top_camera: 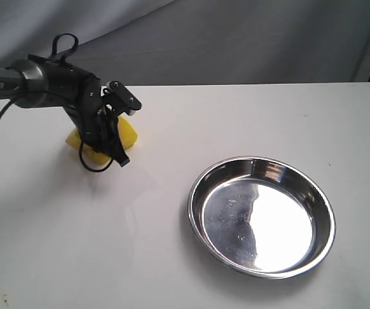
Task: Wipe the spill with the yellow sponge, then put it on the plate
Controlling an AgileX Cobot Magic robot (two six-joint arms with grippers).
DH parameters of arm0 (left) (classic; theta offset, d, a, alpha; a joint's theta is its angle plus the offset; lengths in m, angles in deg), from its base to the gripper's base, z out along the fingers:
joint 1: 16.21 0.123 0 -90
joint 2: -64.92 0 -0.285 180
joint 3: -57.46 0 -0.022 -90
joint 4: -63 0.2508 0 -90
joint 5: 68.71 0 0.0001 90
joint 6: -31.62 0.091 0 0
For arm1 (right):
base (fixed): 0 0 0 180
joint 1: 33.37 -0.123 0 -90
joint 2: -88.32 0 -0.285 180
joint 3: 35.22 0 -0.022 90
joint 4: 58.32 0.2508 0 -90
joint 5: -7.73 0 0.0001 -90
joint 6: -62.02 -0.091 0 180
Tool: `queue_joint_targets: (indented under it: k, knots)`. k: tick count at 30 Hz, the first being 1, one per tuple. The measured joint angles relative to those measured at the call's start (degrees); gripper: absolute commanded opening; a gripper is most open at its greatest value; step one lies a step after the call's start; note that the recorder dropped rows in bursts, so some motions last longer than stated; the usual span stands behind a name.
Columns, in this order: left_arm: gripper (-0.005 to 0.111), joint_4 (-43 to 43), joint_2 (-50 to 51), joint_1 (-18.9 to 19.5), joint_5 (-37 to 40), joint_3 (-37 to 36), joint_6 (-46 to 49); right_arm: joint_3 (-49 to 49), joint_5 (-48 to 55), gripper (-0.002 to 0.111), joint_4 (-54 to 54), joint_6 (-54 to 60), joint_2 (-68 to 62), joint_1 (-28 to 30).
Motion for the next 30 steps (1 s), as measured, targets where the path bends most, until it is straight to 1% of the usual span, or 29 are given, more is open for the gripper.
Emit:
queue_joint_targets:
  k: [4,7,13,18,23,25,30]
  knots:
    - [0.000,1.3,4.1,-2.0,0.1,6.8,0.1,0.0,0.0,0.000,0.0,0.0,0.0,0.0]
    - [0.000,2.4,6.2,-3.7,0.2,10.5,0.6,0.0,0.0,0.000,0.0,0.0,0.0,0.0]
    - [0.000,2.9,8.2,-6.9,0.1,14.3,1.6,0.0,0.0,0.000,0.0,0.0,0.0,0.0]
    - [0.000,2.5,8.4,-8.5,0.9,15.2,2.8,0.0,0.0,0.000,0.0,0.0,0.0,0.0]
    - [0.000,2.6,8.6,-8.6,4.2,15.6,2.8,0.0,0.0,0.000,0.0,0.0,0.0,0.0]
    - [0.000,1.5,8.5,-8.0,5.7,15.8,2.8,0.0,0.0,0.000,0.0,0.0,0.0,0.0]
    - [0.000,-3.3,8.0,-4.9,11.3,16.3,3.0,0.0,0.0,0.000,0.0,0.0,0.0,0.0]
